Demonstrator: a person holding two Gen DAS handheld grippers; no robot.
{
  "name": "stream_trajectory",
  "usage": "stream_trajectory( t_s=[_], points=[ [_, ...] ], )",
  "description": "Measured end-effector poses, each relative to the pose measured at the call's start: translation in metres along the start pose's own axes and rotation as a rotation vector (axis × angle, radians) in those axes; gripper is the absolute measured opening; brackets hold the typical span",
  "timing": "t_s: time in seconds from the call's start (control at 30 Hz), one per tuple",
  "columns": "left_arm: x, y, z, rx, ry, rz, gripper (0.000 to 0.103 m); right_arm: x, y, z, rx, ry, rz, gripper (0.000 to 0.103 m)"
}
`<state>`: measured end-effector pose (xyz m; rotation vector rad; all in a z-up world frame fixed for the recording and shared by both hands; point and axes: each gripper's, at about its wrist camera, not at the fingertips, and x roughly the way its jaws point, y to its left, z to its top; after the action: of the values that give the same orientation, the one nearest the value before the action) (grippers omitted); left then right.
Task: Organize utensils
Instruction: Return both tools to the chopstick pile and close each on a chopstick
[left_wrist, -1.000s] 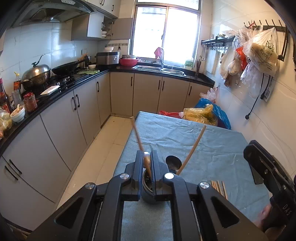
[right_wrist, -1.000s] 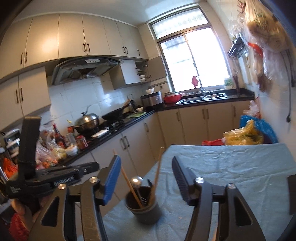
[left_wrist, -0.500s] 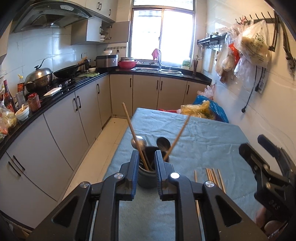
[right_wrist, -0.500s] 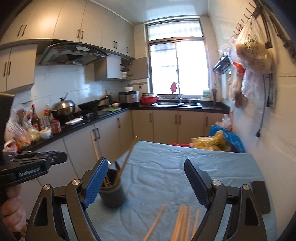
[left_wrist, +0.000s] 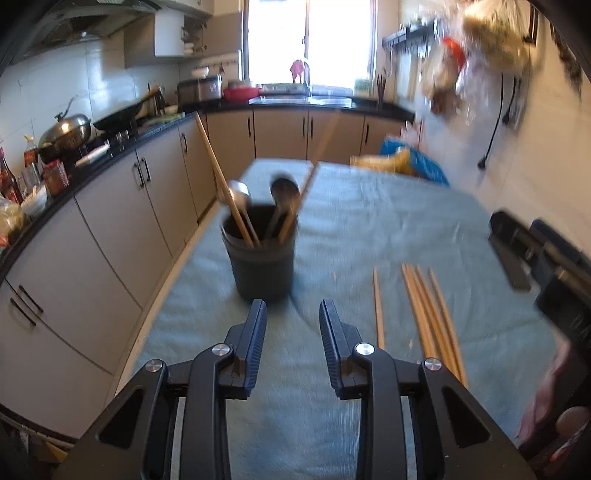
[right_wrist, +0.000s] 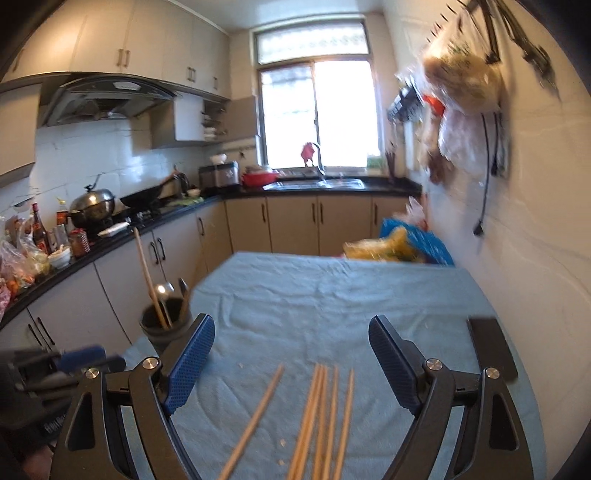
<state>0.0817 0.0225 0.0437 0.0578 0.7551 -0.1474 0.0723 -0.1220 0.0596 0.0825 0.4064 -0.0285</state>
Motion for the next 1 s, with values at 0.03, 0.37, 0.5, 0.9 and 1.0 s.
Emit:
stream_trajectory(
  t_s=[0.03, 0.37, 0.5, 0.9, 1.0],
  points=[
    [0.005, -0.004, -0.006, 0.006, 0.017, 0.007, 0.028, 0.0, -0.003, -0.005, 0.003, 0.011, -0.013, 0.089],
    [0.051, -0.025, -0.055, 0.066, 0.127, 0.091, 0.039, 0.008, -0.04, -0.047, 0.043, 0.181, -0.003, 0.089],
    [0.063, -0.021, -0.061, 0.061, 0.146, 0.095, 0.046, 0.011, -0.077, -0.053, 0.16, 0.254, 0.064, 0.089],
    [0.081, -0.017, -0.068, 0.062, 0.173, 0.065, 0.046, 0.096, -0.141, -0.058, 0.417, 0.577, 0.17, 0.026],
    [0.082, -0.013, -0.067, 0.048, 0.18, 0.043, 0.046, 0.124, -0.134, -0.056, 0.405, 0.616, 0.159, 0.027]
  ],
)
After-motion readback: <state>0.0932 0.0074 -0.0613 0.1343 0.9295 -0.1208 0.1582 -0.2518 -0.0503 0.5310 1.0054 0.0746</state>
